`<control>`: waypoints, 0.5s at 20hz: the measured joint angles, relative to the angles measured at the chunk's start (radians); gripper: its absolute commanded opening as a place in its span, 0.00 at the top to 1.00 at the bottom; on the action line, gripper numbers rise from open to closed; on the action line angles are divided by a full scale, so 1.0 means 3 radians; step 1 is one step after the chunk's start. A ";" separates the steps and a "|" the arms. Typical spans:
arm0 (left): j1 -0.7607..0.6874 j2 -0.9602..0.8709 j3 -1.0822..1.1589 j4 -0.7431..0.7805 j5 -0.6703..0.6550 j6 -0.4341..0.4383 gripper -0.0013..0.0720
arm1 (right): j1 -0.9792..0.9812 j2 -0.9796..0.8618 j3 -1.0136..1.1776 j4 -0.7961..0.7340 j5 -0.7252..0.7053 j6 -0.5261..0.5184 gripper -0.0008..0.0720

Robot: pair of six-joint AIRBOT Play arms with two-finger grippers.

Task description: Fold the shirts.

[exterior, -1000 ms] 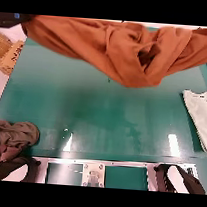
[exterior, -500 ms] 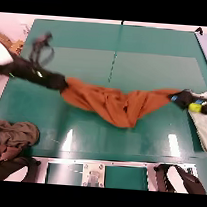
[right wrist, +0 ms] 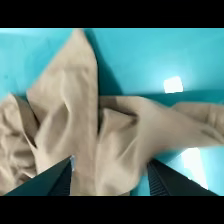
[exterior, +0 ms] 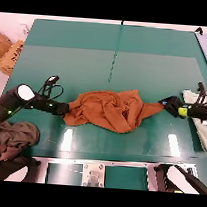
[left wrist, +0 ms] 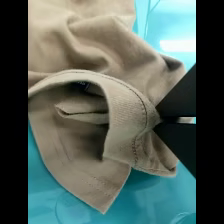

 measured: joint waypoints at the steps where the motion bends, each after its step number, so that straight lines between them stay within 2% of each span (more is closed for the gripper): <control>1: -0.0001 0.0000 -0.0020 0.0005 0.0023 0.0005 0.95 | -0.0038 -0.0009 0.0121 -0.0032 0.0095 0.0071 0.27; 4: -0.0001 0.0000 -0.0053 0.0038 0.0057 0.0009 0.95 | -0.0024 0.0053 0.0334 -0.0050 0.0390 0.0186 0.27; 6: -0.0001 0.0000 -0.0062 0.0056 0.0069 0.0009 0.95 | 0.0215 0.0114 0.0322 -0.0029 0.0514 0.0225 0.27; 8: -0.0001 0.0001 -0.0067 0.0067 0.0079 0.0009 0.95 | 0.0615 0.0125 0.0207 -0.0020 0.0497 0.0263 0.27; 10: -0.0001 0.0000 -0.0070 0.0074 0.0081 0.0009 0.95 | 0.1156 0.0024 0.0086 -0.0003 0.0263 0.0299 0.27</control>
